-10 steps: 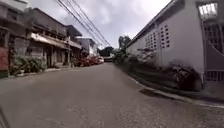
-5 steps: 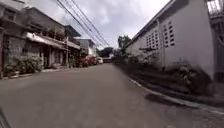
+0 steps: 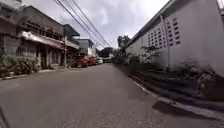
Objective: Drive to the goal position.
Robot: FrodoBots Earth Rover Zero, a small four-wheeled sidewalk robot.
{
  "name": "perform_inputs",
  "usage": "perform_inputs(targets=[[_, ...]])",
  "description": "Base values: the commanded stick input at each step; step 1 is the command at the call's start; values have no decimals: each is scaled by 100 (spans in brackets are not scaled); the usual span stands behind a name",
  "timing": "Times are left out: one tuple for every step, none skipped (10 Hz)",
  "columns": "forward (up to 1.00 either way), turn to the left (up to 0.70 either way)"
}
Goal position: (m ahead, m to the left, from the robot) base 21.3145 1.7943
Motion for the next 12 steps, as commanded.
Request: perform_inputs(targets=[[70,5],[70,4],[70,3],[70,3],[70,2],[70,2],[70,2],[70,2],[70,2],[70,2],[70,5],[70,13]])
